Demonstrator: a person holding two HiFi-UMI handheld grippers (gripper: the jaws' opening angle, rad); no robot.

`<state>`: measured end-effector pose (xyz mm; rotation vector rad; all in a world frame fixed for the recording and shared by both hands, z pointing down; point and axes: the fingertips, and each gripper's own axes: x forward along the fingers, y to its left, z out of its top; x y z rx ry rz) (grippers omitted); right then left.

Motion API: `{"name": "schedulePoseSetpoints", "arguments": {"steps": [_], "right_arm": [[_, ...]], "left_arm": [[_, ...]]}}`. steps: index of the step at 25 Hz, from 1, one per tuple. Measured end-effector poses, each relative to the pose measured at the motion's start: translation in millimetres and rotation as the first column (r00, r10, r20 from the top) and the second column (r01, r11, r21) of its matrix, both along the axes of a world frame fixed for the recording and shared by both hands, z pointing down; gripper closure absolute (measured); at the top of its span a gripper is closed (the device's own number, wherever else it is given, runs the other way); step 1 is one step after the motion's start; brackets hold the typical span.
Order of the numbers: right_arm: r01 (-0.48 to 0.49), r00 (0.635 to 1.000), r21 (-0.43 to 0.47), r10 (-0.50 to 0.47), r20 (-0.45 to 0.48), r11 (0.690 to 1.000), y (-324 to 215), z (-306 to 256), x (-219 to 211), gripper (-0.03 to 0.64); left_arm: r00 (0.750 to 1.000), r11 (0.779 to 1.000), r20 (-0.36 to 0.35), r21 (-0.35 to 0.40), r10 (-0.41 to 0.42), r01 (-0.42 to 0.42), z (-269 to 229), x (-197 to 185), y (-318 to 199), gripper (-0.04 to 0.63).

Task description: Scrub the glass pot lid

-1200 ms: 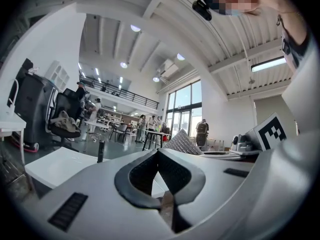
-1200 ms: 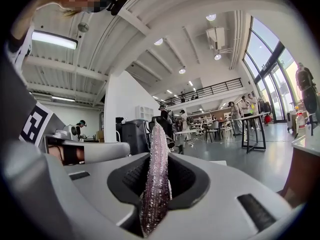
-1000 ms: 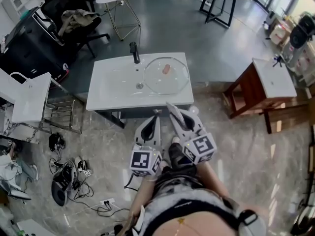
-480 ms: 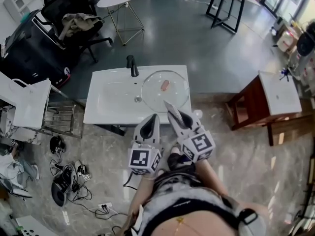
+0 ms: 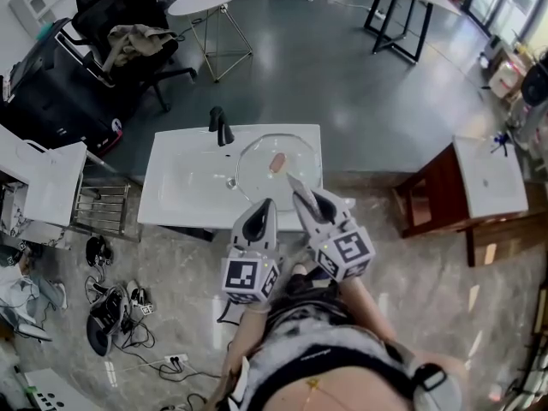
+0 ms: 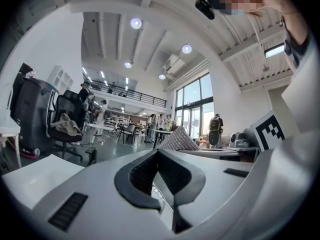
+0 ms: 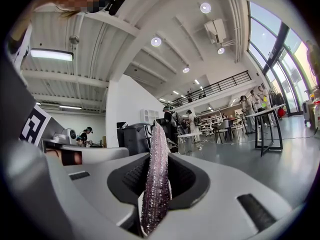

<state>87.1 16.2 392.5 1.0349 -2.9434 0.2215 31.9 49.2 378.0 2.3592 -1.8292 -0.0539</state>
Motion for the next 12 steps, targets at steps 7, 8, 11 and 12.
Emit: {"name": "schedulePoseSetpoints", "arguments": {"steps": [7, 8, 11, 12], "right_arm": [[-0.016, 1.0, -0.017, 0.016, -0.008, 1.0, -13.7, 9.2, 7.7, 0.534], [-0.025, 1.0, -0.019, 0.025, -0.011, 1.0, -15.5, 11.0, 8.8, 0.534], [-0.058, 0.998, -0.025, 0.058, -0.01, 0.998, -22.5, 16.0, 9.9, 0.534], [-0.071, 0.997, -0.028, 0.071, -0.011, 0.997, -25.4, 18.0, 9.7, 0.534]], "left_arm": [[1.0, 1.0, 0.008, -0.019, 0.004, -0.003, 6.7, 2.0, -16.4, 0.601], [1.0, 1.0, 0.008, -0.023, 0.009, -0.008, 8.2, 2.0, -18.4, 0.601], [0.999, 0.999, 0.003, -0.031, 0.035, -0.035, 13.8, 0.6, -28.0, 0.601], [0.999, 0.998, 0.002, -0.032, 0.048, -0.048, 15.7, 0.0, -32.5, 0.601]]}}
